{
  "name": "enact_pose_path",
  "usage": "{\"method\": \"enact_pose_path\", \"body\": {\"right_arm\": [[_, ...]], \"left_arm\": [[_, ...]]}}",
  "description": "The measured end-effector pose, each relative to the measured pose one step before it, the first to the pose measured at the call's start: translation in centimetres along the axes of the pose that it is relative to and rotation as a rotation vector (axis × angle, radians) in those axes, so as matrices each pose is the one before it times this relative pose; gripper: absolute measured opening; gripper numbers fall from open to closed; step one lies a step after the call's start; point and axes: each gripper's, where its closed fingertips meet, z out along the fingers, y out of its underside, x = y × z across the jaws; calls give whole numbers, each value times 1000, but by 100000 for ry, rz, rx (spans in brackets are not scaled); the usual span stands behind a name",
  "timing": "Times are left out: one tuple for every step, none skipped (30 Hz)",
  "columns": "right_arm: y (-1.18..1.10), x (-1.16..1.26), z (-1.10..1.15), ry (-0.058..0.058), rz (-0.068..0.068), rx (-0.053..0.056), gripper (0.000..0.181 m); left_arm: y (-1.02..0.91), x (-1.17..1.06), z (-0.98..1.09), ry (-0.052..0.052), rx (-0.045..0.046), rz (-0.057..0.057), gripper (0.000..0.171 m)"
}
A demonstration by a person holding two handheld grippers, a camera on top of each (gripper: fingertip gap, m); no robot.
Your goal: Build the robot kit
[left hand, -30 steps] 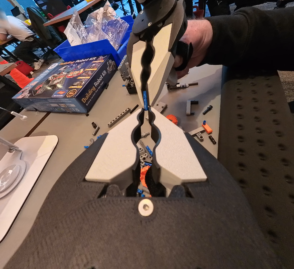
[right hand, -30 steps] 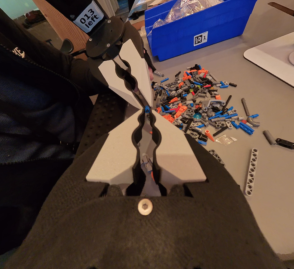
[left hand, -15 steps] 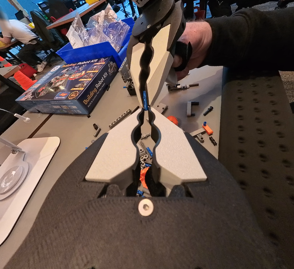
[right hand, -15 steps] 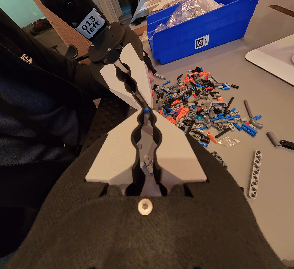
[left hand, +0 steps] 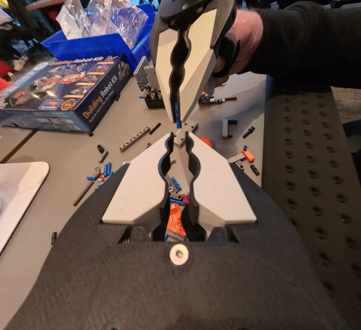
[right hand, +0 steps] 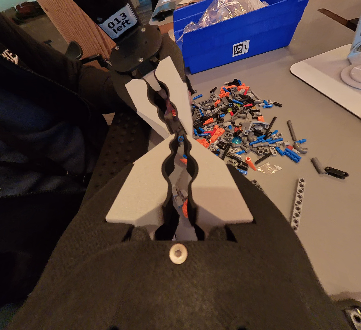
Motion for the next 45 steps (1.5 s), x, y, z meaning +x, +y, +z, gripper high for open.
{"method": "enact_pose_path", "body": {"right_arm": [[100, 288, -334, 1623, 432, 35, 3], [136, 367, -387, 2284, 254, -37, 3], [138, 269, -391, 1839, 136, 83, 3], [75, 139, -393, 1152, 172, 542, 3], [93, 100, -357, 853, 365, 598, 3], [152, 134, -324, 1015, 342, 416, 3], [186, 186, -293, 1199, 310, 142, 3], [176, 185, -267, 1104, 236, 39, 3], [138, 175, -258, 1015, 191, 57, 3], [119, 223, -251, 1231, 103, 90, 3], [53, 277, -251, 1564, -73, 295, 3], [39, 203, -237, 1043, 6, 269, 3], [34, 148, -198, 630, 206, 250, 3], [66, 140, -164, 658, 199, 58, 3], [112, 181, -113, 1002, 8, -289, 3], [99, 145, -76, 976, -239, -405, 3], [80, 100, -59, 653, -240, -294, 3], [60, 68, -52, 411, -143, -258, 3], [83, 81, -40, 422, -112, -324, 3], [84, 104, -51, 529, -109, -411, 3], [73, 67, -56, 420, -84, -253, 3], [22, 35, -72, 183, -29, -36, 3], [21, 3, -68, 86, -43, -7, 3], [39, -3, -52, 67, -109, -114, 3], [60, 7, -34, 67, -71, -207, 3], [65, 28, -14, 149, -30, -239, 3], [50, 63, -18, 269, -36, -221, 3], [43, 53, -30, 174, 64, -124, 3], [33, 32, -20, 16, 175, -93, 3], [80, 13, -14, 90, 91, -288, 3], [115, 9, -17, 273, -189, -513, 3], [149, 9, 7, 355, -272, -699, 3], [172, 21, 2, 258, -167, -735, 3], [137, 33, 0, 218, -24, -554, 3], [73, 25, -10, 103, 76, -244, 3], [6, -2, -18, -50, 65, 11, 3], [-17, -15, -7, -100, -4, 86, 3], [-21, -35, 2, -116, -60, 10, 3], [-12, -56, 9, -101, -158, -53, 3], [-7, -55, 22, -114, -176, -58, 3], [-8, -51, 20, -184, -80, -68, 3], [26, -32, 26, -180, 2, -139, 3], [25, -16, 32, -128, 21, -178, 3], [38, -19, 27, -152, 38, -177, 3], [48, -15, 23, -133, 23, -244, 3]], "left_arm": [[208, -59, 125, 526, -695, -833, 12], [184, -41, 131, 493, -811, -527, 13], [266, 9, 212, 801, -1406, -719, 15], [386, 86, 331, 1247, -2179, -825, 18], [470, 167, 408, 1591, -2706, -464, 21], [480, 230, 446, 1736, -2962, 48, 23], [490, 203, 443, 1375, -3126, 708, 25], [479, 135, 411, 901, -3193, 1022, 26], [368, 111, 355, 862, -2501, 619, 27], [233, 166, 284, 1240, -1652, 277, 27], [175, 112, 238, 1018, -1359, 274, 27], [98, 41, 171, 558, -1157, 702, 27], [21, -63, 130, 249, -1064, 1074, 27], [-16, -116, 130, 207, -1141, 927, 27], [-9, -126, 162, 468, -1150, 812, 27], [19, -121, 224, 700, -1089, 520, 28], [-20, -71, 280, 1002, -726, 218, 29], [-7, -50, 312, 938, -539, 243, 30], [51, 38, 336, 1260, -658, 146, 30], [43, 114, 302, 1424, -484, -191, 31], [18, 83, 243, 923, -126, -214, 32], [42, 93, 180, 670, -180, 3, 32], [85, 83, 131, 423, -411, 59, 32], [75, 51, 108, 175, -185, 79, 32], [51, 44, 101, 164, -133, -11, 32], [51, 30, 113, 166, -247, 16, 32], [65, 9, 89, 35, -348, 116, 32], [39, -3, 59, -36, -168, 100, 32], [4, -10, 15, -1, 164, -57, 32], [-24, 34, 0, 304, 348, -201, 32], [1, 57, 20, 497, 162, -283, 32], [30, 36, 51, 419, -53, -246, 33], [50, 71, 82, 480, -207, -127, 33], [1, 68, 80, 318, -122, 88, 33], [0, 45, 68, 167, -159, 224, 34], [8, 16, 62, 46, -179, 224, 34], [-43, -10, 42, -90, 23, 220, 34], [-55, -12, 33, 6, 136, 212, 34], [-64, 48, 31, 380, 106, 135, 34], [-73, 137, 39, 736, 225, 298, 34], [-57, 184, 67, 849, 158, 423, 34], [11, 313, 98, 1604, -287, 611, 34], [73, 326, 128, 1592, -603, 806, 34], [72, 233, 162, 962, -624, 655, 35], [56, 259, 162, 1187, -594, 418, 35]]}}
